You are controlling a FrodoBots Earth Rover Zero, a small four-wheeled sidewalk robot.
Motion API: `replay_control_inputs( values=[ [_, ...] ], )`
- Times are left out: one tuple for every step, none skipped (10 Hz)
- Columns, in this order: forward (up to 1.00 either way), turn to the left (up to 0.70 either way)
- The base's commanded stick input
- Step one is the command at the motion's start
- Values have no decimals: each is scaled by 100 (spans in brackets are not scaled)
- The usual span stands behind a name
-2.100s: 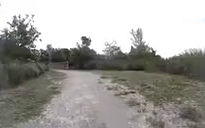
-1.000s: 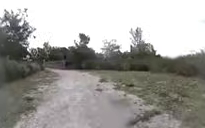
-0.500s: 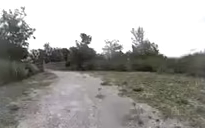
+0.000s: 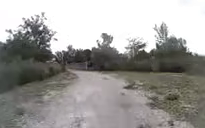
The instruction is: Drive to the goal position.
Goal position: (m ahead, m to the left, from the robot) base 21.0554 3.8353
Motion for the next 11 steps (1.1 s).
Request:
replay_control_inputs(
  values=[
    [70, 0],
    [70, 0],
    [70, 0],
    [70, 0],
    [70, 0],
    [70, 0],
    [70, 0],
    [70, 0],
    [70, 0],
    [70, 0],
    [70, 0]
  ],
)
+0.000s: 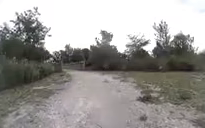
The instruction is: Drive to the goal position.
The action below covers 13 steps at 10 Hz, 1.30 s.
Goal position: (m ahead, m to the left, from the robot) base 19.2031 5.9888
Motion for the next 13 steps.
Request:
replay_control_inputs(
  values=[
    [70, 0],
    [70, 0],
    [70, 0],
    [70, 0],
    [70, 0],
    [70, 0],
    [70, 0],
    [70, 0],
    [70, 0],
    [70, 0],
    [70, 0],
    [70, 0],
    [70, 0]
  ],
)
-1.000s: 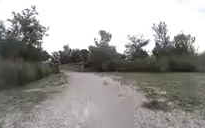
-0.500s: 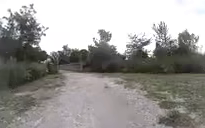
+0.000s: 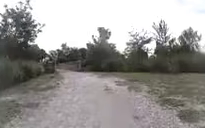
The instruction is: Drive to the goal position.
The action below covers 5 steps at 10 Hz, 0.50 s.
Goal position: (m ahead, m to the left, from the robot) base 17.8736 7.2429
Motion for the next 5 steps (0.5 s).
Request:
replay_control_inputs(
  values=[
    [70, 0],
    [70, 16],
    [70, 35],
    [70, 35],
    [70, 35]
  ],
)
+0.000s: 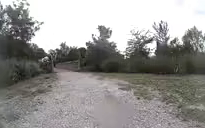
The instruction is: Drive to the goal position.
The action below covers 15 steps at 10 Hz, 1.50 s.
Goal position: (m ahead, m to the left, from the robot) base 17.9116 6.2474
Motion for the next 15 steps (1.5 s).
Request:
replay_control_inputs(
  values=[
    [70, 35],
    [70, 0],
    [70, 0],
    [70, 0],
    [70, 0],
    [70, 0],
    [70, 0],
    [70, 0],
    [70, 0],
    [70, 0],
    [70, 0],
    [70, 0],
    [70, 0],
    [70, 0],
    [70, 0]
  ],
)
